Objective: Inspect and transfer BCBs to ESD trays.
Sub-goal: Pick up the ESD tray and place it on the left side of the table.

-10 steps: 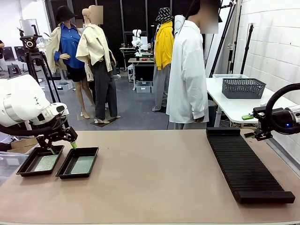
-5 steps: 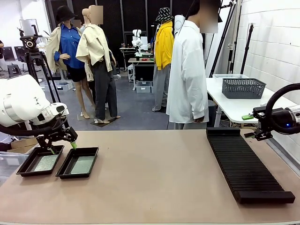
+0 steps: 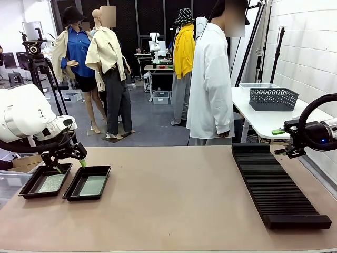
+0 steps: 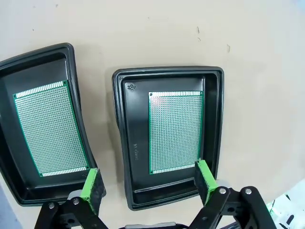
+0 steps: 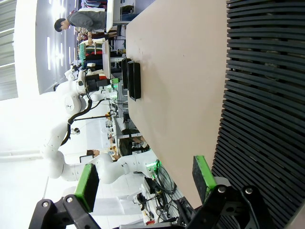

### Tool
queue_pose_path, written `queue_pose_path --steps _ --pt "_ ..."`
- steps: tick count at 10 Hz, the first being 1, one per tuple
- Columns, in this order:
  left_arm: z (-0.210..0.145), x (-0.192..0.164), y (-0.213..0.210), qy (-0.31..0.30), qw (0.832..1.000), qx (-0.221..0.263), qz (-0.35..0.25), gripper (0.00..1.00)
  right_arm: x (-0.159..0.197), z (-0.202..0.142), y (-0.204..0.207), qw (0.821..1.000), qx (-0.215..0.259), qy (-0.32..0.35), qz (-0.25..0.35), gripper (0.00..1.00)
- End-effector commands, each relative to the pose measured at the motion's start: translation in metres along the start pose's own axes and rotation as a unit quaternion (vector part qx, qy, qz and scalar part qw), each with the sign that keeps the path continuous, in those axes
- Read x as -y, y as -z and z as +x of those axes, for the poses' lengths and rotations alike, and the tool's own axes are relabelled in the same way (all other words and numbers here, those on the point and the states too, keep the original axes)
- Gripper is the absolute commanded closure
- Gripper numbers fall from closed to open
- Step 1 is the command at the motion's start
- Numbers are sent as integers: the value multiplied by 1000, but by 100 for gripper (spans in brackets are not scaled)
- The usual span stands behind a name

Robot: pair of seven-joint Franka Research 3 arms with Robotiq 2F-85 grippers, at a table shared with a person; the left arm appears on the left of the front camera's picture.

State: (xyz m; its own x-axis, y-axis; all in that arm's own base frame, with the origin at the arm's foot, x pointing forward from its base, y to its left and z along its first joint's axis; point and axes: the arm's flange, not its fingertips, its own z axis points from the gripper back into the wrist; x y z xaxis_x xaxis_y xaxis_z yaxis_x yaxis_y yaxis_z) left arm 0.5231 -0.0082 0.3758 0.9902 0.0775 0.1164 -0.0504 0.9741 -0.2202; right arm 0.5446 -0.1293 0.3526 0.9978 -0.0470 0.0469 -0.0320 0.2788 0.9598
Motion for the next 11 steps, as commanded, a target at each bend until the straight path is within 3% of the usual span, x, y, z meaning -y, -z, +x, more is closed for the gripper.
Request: queue_pose_path --steps 1,7,11 --pt "0 -1 -1 0 1000 1 0 0 -1 0 1 1000 -4 2 -3 0" --pt "0 0 0 0 1000 0 0 0 -1 0 1 1000 -4 2 -3 0" --pt "11 -44 -47 -31 996 23 -78 0 -1 0 1 1000 -4 2 -3 0"
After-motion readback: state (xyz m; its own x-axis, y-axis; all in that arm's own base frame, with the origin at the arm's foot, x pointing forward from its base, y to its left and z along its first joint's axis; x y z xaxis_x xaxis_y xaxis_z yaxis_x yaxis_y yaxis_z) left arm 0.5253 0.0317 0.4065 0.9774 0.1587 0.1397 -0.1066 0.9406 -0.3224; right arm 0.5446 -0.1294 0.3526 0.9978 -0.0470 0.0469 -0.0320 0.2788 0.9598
